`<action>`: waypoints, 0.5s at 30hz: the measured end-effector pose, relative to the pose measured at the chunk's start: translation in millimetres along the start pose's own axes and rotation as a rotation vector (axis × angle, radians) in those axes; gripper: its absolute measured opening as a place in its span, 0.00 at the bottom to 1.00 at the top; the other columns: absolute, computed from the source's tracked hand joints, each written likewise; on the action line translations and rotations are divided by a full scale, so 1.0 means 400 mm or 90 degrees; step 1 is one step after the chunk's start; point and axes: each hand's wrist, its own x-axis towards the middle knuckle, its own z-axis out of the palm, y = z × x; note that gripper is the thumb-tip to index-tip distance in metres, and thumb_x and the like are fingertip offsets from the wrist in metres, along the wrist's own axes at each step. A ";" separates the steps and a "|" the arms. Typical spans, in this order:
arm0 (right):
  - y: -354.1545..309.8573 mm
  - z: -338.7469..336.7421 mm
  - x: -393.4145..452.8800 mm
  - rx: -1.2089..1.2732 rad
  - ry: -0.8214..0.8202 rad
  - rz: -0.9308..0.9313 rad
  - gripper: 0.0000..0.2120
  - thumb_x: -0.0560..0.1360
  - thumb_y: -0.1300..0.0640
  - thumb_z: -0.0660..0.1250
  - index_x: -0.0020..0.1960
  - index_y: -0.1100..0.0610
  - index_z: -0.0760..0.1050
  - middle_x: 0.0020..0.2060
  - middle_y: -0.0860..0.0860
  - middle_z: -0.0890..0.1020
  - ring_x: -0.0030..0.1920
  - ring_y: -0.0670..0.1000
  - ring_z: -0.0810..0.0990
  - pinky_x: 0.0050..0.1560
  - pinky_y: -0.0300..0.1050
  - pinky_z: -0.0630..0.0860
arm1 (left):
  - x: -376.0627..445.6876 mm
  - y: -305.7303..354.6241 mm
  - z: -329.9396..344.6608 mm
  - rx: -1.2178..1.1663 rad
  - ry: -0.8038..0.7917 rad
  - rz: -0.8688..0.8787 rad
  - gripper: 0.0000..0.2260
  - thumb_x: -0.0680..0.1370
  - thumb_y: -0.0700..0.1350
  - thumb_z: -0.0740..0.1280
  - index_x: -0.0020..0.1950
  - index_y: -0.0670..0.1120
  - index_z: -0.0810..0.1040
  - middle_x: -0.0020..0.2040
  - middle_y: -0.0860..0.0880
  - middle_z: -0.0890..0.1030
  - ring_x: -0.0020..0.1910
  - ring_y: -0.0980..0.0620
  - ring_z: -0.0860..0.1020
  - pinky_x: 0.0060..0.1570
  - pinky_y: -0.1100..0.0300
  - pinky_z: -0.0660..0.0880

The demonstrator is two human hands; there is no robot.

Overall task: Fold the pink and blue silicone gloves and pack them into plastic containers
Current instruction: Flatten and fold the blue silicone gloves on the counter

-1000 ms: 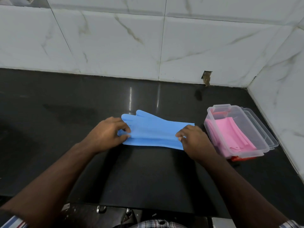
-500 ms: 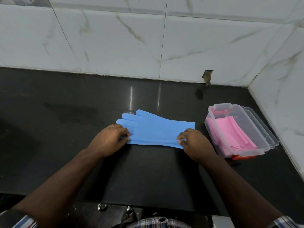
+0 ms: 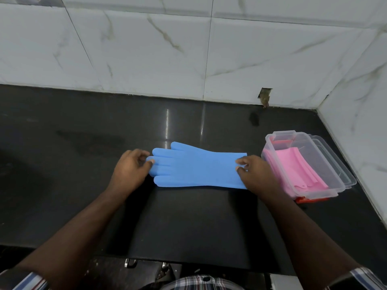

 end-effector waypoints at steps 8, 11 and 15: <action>0.013 0.005 0.110 -0.124 0.010 0.023 0.20 0.75 0.62 0.64 0.67 0.58 0.75 0.61 0.59 0.77 0.59 0.60 0.77 0.59 0.49 0.71 | 0.029 -0.024 0.012 -0.139 -0.044 -0.202 0.04 0.75 0.50 0.72 0.46 0.50 0.81 0.42 0.51 0.85 0.41 0.52 0.83 0.46 0.52 0.82; 0.003 0.002 0.122 -0.153 0.005 0.013 0.14 0.76 0.64 0.61 0.58 0.58 0.80 0.55 0.55 0.80 0.55 0.57 0.76 0.53 0.47 0.71 | 0.026 -0.023 0.013 -0.228 -0.033 -0.219 0.04 0.75 0.46 0.72 0.45 0.47 0.81 0.40 0.48 0.85 0.36 0.52 0.82 0.40 0.55 0.81; 0.000 0.006 0.108 -0.136 0.123 -0.082 0.06 0.73 0.65 0.61 0.45 0.61 0.77 0.42 0.57 0.79 0.45 0.59 0.76 0.45 0.54 0.73 | 0.017 -0.025 0.017 -0.295 -0.039 -0.255 0.05 0.77 0.45 0.72 0.47 0.44 0.81 0.41 0.46 0.85 0.37 0.52 0.82 0.40 0.56 0.81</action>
